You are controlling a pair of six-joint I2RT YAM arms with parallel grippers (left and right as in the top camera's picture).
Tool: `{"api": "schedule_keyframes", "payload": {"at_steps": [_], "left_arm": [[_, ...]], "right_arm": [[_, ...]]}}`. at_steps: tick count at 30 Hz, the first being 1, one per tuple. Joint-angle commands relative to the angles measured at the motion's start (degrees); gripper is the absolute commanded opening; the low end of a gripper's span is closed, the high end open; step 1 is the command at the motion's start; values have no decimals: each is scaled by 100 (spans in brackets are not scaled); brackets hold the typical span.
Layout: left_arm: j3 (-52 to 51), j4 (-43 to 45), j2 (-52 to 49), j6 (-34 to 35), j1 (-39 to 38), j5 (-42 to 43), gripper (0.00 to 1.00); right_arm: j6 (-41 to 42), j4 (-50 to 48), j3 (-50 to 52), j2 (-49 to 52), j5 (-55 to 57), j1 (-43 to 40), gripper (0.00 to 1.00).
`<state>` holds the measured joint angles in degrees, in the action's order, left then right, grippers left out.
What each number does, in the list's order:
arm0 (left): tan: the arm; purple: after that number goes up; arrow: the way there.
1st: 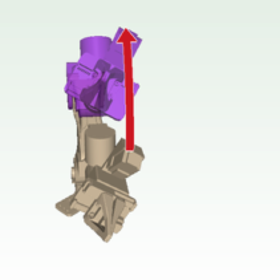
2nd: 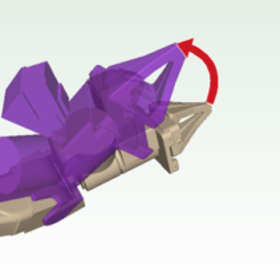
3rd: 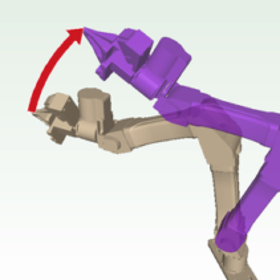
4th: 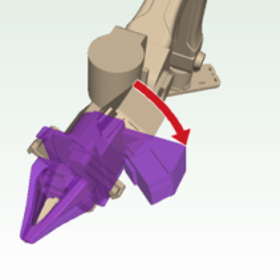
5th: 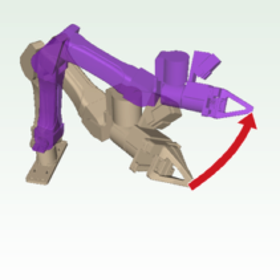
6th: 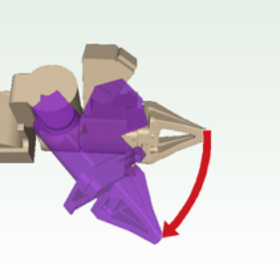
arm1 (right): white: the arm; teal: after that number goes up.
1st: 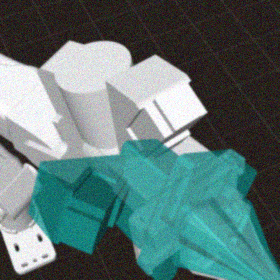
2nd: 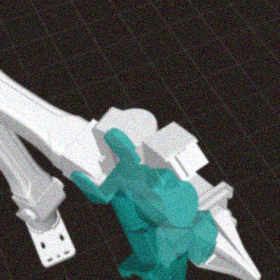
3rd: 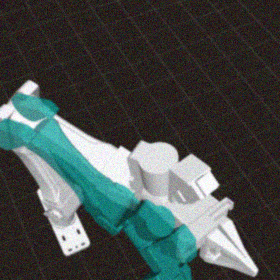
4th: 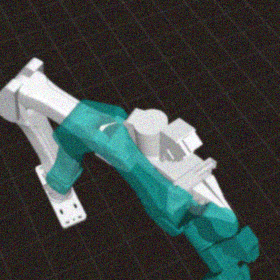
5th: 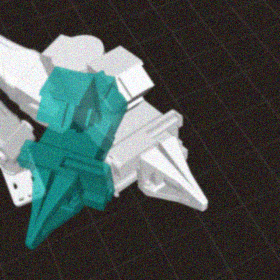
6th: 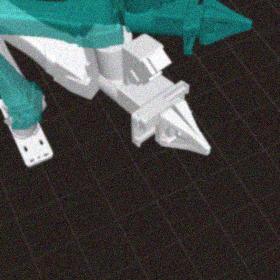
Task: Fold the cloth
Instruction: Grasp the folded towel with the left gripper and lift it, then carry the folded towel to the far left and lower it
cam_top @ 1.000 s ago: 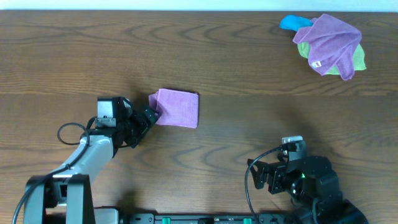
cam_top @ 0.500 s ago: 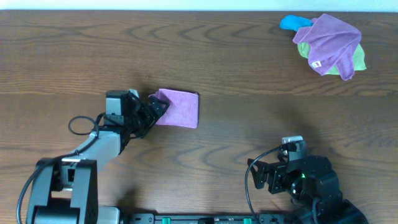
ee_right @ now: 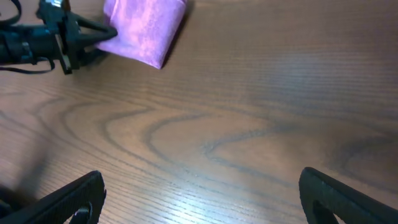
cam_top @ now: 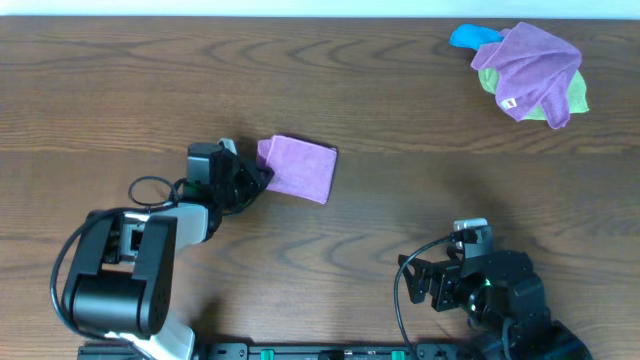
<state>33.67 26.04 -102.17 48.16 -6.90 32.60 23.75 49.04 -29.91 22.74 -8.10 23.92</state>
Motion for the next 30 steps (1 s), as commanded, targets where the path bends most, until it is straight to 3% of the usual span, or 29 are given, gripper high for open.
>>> {"api": "schedule_keyframes", "payload": {"at_steps": [1, 5, 11, 23, 30], "left_arm": [[-109, 28, -208, -205, -31, -129, 5], [-50, 326, -208, -275, -31, -44, 6], [798, 354, -195, -146, 153, 745, 5], [3467, -1969, -197, -374, 662, 730, 5], [4262, -2291, -273, -487, 1001, 376, 6]], "right_arm": [[90, 11, 20, -35, 37, -33, 99], [90, 11, 20, -35, 37, -33, 99], [90, 11, 20, -35, 37, -33, 99], [87, 11, 20, -35, 39, -33, 99], [90, 11, 20, -35, 37, -33, 99]]}}
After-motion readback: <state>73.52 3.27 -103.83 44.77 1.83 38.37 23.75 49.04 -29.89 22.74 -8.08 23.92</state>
